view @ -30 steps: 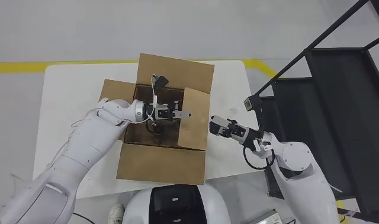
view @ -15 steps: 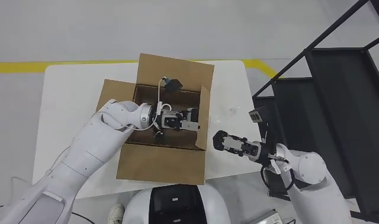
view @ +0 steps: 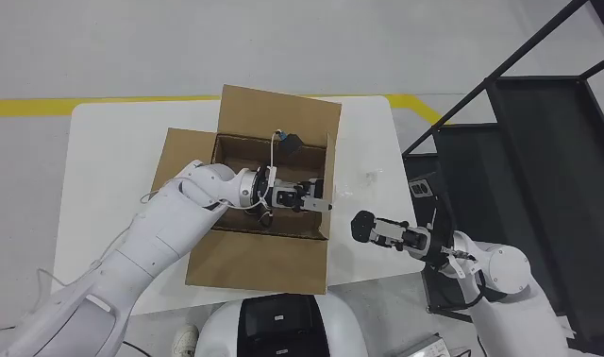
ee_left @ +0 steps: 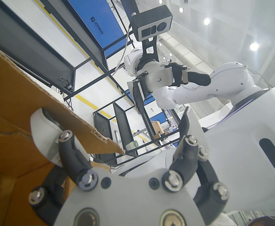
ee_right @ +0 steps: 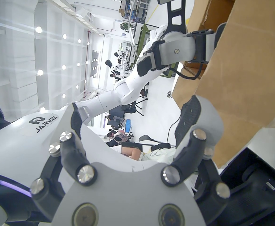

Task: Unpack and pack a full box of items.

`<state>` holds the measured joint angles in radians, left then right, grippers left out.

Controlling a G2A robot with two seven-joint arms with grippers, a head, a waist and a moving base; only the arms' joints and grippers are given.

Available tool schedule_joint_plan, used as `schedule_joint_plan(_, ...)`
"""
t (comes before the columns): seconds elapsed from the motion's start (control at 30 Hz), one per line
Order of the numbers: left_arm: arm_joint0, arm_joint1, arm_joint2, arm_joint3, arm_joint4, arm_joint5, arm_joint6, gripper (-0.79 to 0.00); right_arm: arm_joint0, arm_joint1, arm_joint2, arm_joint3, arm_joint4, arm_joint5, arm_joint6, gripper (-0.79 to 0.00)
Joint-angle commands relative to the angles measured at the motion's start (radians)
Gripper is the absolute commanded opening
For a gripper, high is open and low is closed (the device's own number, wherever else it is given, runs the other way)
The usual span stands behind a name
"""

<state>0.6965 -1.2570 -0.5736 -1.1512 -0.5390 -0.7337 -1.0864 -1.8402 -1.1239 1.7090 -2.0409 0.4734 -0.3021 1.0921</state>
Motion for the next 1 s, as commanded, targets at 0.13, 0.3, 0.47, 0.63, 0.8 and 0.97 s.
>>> schedule_joint_plan(0.13,0.000,0.000,0.000,0.000,0.000,0.000,0.000,0.000,0.000,0.000,0.000,0.000,0.000,0.000,0.000,0.000)
schedule_joint_plan(0.3,0.005,0.001,-0.012,0.000,-0.006,0.005,0.027,0.000,0.005,0.000,-0.011,-0.009,0.003,0.011,-0.001,0.000)
schedule_joint_plan(0.47,-0.022,-0.005,-0.041,0.012,0.004,0.012,0.044,0.000,0.030,0.007,-0.012,-0.028,0.035,0.056,0.040,0.000)
schedule_joint_plan(0.63,-0.082,-0.048,-0.006,0.070,-0.025,0.008,0.036,0.000,0.013,0.017,0.027,-0.039,0.101,0.086,0.144,0.000)
schedule_joint_plan(0.8,-0.139,-0.117,0.061,0.177,-0.074,0.007,0.027,0.000,-0.004,0.025,0.048,-0.055,0.115,0.109,0.208,0.000)
schedule_joint_plan(0.97,-0.182,-0.203,0.126,0.311,-0.130,-0.012,0.015,0.000,0.004,0.035,0.028,-0.062,0.105,0.146,0.306,0.000)
